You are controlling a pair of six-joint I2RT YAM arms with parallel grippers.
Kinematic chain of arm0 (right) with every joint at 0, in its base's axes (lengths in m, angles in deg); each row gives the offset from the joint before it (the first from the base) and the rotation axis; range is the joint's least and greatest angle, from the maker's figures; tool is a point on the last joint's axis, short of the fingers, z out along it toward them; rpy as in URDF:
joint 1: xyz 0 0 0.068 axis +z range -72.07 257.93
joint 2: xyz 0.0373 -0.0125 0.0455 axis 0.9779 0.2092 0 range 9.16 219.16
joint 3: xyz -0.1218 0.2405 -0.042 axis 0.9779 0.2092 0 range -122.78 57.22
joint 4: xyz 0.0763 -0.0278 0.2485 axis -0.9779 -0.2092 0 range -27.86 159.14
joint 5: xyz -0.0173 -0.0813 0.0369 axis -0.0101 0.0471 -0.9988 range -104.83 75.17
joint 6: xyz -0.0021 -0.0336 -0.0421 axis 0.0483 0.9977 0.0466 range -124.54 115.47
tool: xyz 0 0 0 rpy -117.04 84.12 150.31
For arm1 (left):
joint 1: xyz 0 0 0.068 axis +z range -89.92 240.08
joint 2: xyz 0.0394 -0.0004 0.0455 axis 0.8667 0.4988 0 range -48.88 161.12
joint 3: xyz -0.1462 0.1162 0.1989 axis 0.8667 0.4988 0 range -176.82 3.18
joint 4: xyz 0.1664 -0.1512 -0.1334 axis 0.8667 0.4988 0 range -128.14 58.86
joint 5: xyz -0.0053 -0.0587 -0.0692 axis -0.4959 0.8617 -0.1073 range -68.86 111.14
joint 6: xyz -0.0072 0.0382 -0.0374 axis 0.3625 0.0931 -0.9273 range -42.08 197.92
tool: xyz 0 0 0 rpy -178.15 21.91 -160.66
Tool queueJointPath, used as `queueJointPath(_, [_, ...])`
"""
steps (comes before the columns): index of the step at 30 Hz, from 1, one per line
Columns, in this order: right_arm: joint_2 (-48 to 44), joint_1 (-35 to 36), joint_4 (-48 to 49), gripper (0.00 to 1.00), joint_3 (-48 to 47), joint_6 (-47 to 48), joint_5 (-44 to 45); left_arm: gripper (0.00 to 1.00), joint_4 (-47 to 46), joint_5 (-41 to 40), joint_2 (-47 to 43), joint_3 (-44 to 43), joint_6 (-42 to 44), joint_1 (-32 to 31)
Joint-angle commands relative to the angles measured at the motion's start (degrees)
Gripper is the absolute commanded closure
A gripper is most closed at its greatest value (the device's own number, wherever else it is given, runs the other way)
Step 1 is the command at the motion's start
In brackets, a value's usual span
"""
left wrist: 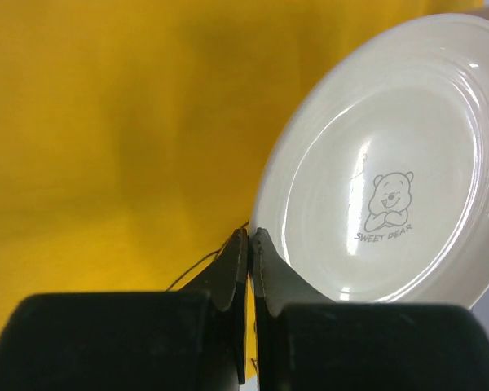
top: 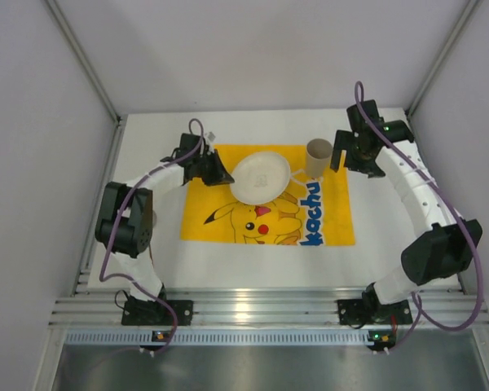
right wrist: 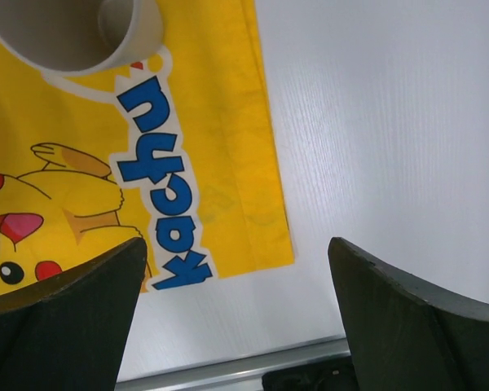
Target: Set the dinner table for one person
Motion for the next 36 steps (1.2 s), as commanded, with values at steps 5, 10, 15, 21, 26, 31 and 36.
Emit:
queueJointPath(5, [-7.42,-2.22,3.33,0.06,6.04,0.61,0.11,1.0,-0.02,2.02,1.83,-0.55,0.37,-5.41])
queueJointPath(10, [-9.88,-3.45,3.6,0.06,8.32,1.48,-0.41,0.66,1.48,-3.69,1.49,0.76,-0.42,-6.03])
queueJointPath(15, [-11.81,-4.06,3.95,0.06,10.17,1.84,-1.29,0.39,2.44,-6.51,-0.45,0.85,-1.04,-6.47])
queueJointPath(21, [-15.51,-4.06,4.3,0.06,12.64,0.96,-4.63,0.32,15.61,-18.35,-9.5,-2.75,2.91,-6.21])
queueJointPath(26, [-20.16,-4.06,4.74,0.06,16.67,-0.09,-10.69,0.21,20.46,-23.73,-26.62,5.85,7.57,-2.26])
queueJointPath(31, [-21.58,-4.06,5.88,0.07,20.98,0.34,-14.91,0.2,27.57,-27.26,-39.81,16.73,5.73,7.73])
queueJointPath(36, [-20.96,-2.57,5.18,0.06,20.28,1.49,-14.92,0.11,28.02,-32.78,-45.98,22.92,1.69,13.64])
